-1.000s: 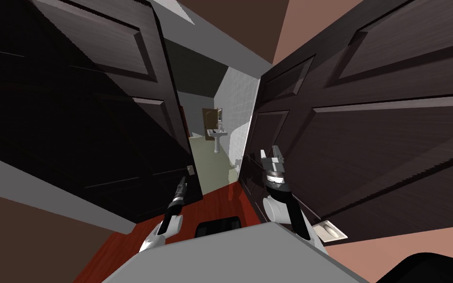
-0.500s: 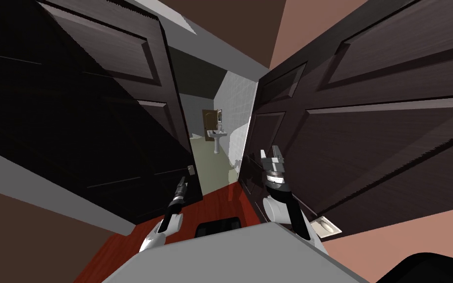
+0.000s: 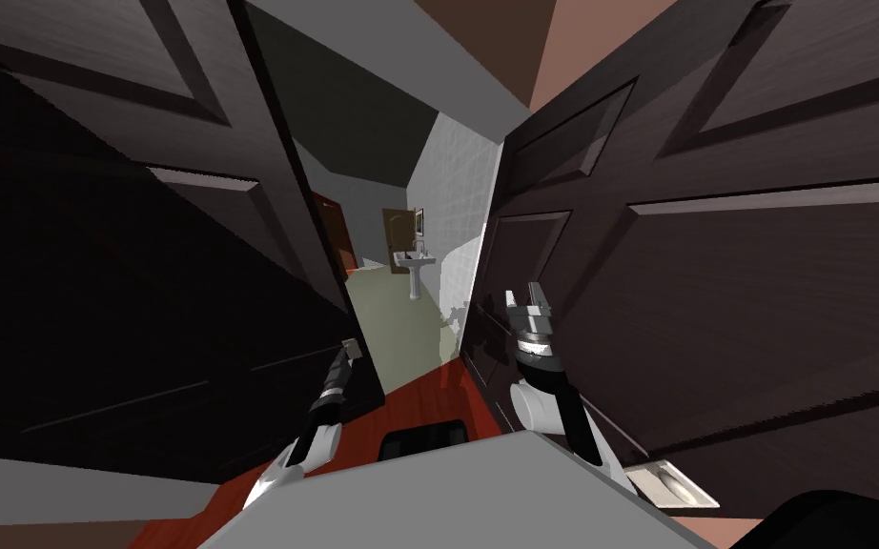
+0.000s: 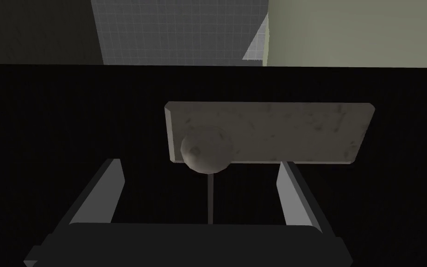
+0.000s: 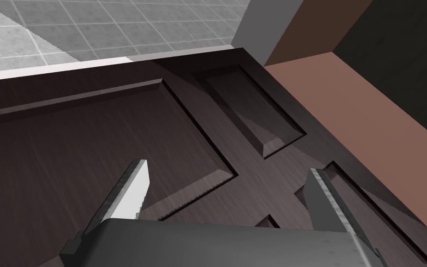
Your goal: Pull the door open
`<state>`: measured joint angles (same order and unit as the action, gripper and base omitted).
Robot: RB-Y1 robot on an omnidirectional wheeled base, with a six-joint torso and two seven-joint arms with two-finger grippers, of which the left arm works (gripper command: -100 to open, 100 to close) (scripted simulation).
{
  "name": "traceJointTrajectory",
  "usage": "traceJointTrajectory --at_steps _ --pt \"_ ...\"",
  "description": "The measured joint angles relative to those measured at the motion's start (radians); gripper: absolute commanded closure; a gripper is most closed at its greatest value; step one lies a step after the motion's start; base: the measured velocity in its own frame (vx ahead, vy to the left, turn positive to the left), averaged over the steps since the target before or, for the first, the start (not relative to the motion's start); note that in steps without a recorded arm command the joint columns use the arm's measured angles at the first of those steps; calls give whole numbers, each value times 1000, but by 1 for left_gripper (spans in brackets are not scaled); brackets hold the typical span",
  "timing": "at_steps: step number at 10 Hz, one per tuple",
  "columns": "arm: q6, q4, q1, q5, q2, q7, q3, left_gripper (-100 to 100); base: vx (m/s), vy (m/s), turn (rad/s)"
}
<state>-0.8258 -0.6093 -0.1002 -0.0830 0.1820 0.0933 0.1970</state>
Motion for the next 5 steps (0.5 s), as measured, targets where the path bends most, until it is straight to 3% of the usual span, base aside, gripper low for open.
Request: traceJointTrajectory --at_steps 2,3,4,5 --pt "-22 35 -3 -8 27 20 10 -100 177 32 -55" --pt "-22 26 6 -9 30 26 10 -100 42 -8 3" --pt "-20 24 6 -9 31 26 10 100 0 0 0" --pt "-21 25 6 -9 30 26 10 100 -13 6 -10"
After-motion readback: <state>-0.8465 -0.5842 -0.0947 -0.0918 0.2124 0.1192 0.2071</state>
